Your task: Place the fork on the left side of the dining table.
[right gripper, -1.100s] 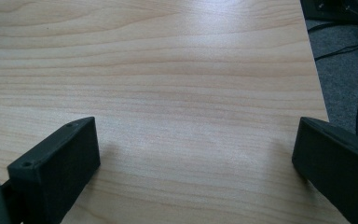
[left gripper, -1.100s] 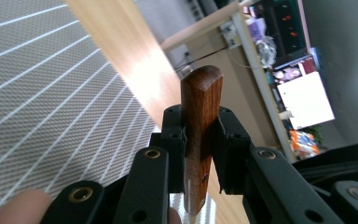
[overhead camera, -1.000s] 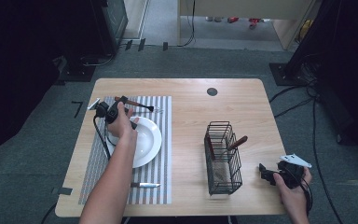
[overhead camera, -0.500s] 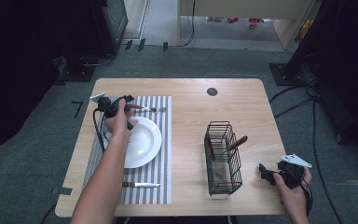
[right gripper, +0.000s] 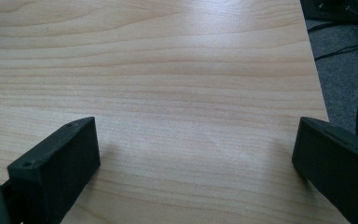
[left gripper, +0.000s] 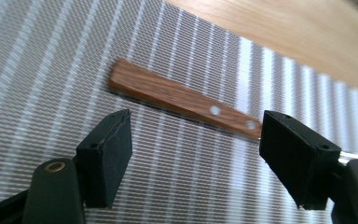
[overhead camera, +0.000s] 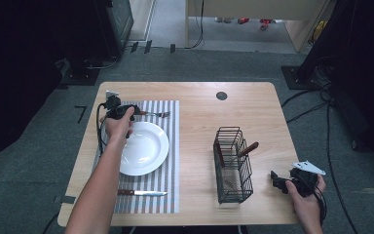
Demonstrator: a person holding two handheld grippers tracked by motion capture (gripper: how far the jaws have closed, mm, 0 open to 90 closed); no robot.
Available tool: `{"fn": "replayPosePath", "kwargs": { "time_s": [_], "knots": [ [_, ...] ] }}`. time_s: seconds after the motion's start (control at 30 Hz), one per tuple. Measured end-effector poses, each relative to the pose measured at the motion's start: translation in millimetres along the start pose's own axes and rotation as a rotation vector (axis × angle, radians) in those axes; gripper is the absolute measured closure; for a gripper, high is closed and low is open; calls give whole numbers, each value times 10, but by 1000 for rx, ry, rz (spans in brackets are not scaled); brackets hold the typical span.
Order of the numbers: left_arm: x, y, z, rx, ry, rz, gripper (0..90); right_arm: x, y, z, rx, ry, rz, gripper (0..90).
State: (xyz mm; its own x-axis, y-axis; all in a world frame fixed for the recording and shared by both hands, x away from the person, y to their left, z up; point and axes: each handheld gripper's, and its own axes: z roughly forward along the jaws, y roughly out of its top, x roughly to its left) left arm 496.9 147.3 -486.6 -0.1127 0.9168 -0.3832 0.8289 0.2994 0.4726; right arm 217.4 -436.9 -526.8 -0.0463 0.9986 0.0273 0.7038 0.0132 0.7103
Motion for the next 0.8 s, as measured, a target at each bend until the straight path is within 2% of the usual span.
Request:
{"fn": "replayPosePath", "kwargs": {
  "time_s": [0.03,0.13,0.17,0.2,0.23,0.27,0.3,0.4,0.43,0.47,0.5,0.53,0.57,0.6,0.63,0.7,0.73,0.77,0.8],
  "knots": [
    [-17,-5,-7,-16,47,52,262,0,0,0,0,0,0,4],
    [-9,-7,-8,-25,46,68,274,0,0,0,0,0,0,4],
    [-4,-11,-13,-36,46,92,296,0,0,0,0,0,-1,4],
    [-4,-11,-13,-36,46,92,331,0,0,0,0,0,-1,4],
    [9,-17,-36,-55,33,112,381,0,0,0,0,0,0,4],
    [9,-17,-36,-55,33,112,428,0,0,0,0,0,-1,4],
    [21,-18,-75,-72,11,133,482,0,0,0,0,0,0,4],
    [27,-33,-130,-96,7,156,527,0,0,0,0,0,0,4],
    [57,-61,-205,-122,-26,154,533,0,0,0,0,0,0,4],
    [57,-61,-205,-122,-26,154,517,0,0,0,0,0,0,4],
    [102,-85,-290,-151,-81,146,479,0,0,0,0,0,0,4],
    [102,-85,-290,-151,-81,146,438,0,0,0,0,0,0,4],
    [119,-101,-337,-150,-84,166,380,0,0,0,0,0,0,4],
    [121,-113,-361,-157,-83,172,380,0,0,0,0,0,0,4],
    [141,-141,-437,-160,-94,182,264,0,0,0,0,0,0,4],
    [174,-192,-521,-164,-153,206,153,0,0,0,0,0,0,4],
    [174,-192,-521,-164,-153,206,130,0,0,0,0,0,0,4],
    [195,-225,-576,-176,-180,212,130,0,0,0,0,0,0,3],
    [208,-243,-609,-176,-182,219,130,0,0,0,0,0,0,3]
  ]
}}
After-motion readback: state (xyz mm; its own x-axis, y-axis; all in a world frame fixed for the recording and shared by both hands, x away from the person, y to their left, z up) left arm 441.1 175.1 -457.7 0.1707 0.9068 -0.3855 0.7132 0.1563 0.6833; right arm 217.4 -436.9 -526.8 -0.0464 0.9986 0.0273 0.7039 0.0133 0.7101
